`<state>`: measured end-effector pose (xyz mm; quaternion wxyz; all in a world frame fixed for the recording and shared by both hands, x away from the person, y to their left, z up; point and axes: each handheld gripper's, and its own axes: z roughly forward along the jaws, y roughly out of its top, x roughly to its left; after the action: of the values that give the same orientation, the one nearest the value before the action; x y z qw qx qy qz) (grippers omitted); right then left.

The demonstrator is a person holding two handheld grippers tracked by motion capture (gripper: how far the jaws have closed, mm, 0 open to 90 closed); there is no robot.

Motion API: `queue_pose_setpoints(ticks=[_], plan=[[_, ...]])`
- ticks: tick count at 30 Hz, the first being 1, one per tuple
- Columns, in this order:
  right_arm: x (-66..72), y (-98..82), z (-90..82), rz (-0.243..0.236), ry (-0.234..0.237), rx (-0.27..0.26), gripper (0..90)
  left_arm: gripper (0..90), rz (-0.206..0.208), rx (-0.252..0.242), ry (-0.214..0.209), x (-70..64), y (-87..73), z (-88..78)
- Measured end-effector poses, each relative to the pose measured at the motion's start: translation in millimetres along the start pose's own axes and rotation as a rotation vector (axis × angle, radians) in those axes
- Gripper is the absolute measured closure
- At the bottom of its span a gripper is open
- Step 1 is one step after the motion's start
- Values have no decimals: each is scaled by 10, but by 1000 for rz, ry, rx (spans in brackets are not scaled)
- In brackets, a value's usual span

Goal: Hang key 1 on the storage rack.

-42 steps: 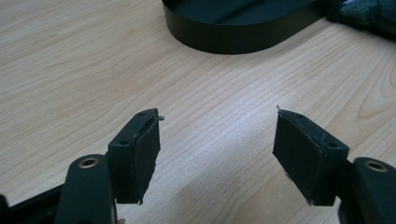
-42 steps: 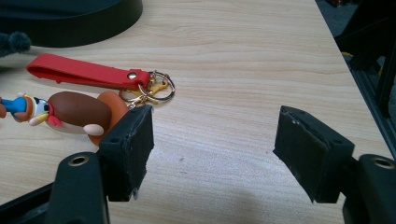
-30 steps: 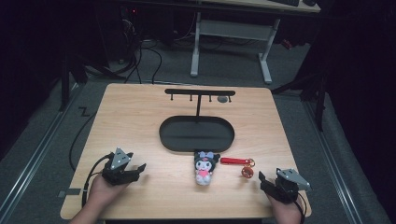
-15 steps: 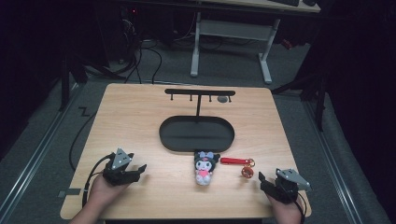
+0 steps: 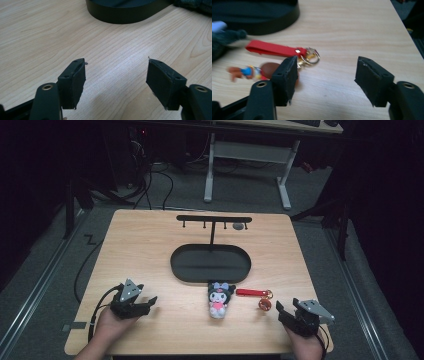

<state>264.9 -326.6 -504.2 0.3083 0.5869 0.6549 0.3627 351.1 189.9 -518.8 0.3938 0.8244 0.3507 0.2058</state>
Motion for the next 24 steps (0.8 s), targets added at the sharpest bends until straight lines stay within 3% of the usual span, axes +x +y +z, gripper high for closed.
queue_pose_setpoints(ticks=[9,16,20,24], plan=[[300,180,-121,-52,75,-84,481,320,9,6,-2,-15,1,9],[549,267,-116,-129,115,-112,675,321,13,6,-5,-19,2,16],[660,253,-99,-173,140,-97,789,321,11,7,-6,-15,2,18],[734,216,-42,-204,166,-52,839,321,17,10,-8,-26,3,16]])
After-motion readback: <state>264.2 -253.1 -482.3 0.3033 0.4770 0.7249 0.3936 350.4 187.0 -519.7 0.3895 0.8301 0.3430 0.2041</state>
